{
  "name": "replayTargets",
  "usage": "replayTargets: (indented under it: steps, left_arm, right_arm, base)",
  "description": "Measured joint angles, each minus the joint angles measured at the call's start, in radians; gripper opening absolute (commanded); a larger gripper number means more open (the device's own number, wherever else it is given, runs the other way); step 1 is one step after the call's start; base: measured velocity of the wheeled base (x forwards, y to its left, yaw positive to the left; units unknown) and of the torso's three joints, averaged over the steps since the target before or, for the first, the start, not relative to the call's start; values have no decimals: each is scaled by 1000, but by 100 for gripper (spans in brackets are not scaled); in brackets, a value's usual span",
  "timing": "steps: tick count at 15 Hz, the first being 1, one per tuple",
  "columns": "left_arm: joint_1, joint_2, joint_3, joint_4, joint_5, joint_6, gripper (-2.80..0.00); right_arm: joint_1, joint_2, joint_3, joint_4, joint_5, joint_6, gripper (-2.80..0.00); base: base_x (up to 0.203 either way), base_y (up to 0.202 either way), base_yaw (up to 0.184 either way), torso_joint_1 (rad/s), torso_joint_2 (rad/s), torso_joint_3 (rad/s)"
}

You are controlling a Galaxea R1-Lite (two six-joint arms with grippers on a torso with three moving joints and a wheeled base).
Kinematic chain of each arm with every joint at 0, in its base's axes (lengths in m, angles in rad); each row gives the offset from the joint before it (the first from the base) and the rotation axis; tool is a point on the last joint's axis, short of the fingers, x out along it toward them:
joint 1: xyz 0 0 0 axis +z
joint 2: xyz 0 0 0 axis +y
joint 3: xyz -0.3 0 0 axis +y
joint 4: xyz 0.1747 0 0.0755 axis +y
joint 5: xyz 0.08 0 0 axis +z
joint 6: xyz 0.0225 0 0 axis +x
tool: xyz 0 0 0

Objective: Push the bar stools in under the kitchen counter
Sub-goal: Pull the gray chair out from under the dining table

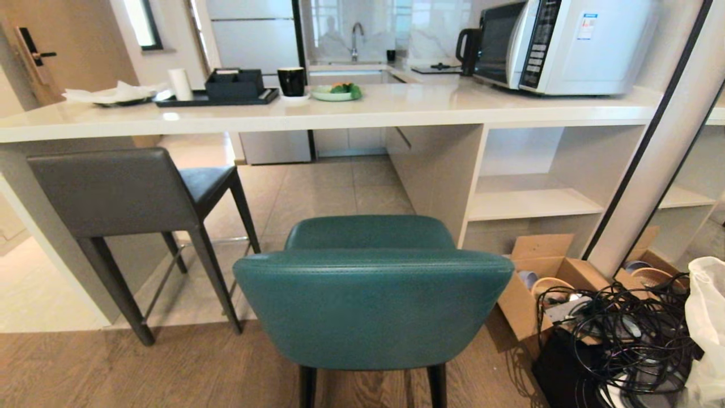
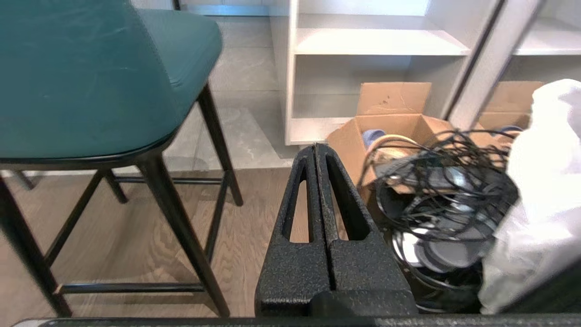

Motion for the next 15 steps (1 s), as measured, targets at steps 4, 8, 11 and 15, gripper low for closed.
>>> replayTargets:
  steps: [4,8,11,15]
  left_arm:
    - [0,0,0,0,15,-21,-280]
    - [0,0,0,0,19,-23,-280]
    - [0,0,0,-1,19,-26,-280]
    - [0,0,0,-1,19,-27,-280]
  right_arm:
    - [-1,0,0,0,-3,6,-280]
    - [0,0,0,-1,-2,7,-280]
    - [0,0,0,-1,-2,7,-280]
    - [-1,0,0,-1,-2,8,-280]
  base:
    - [4,136,0,3,2,3]
    - [0,197,-1,4,2,3]
    - [0,201,0,5,5,2]
    - [0,199,0,3,6,1]
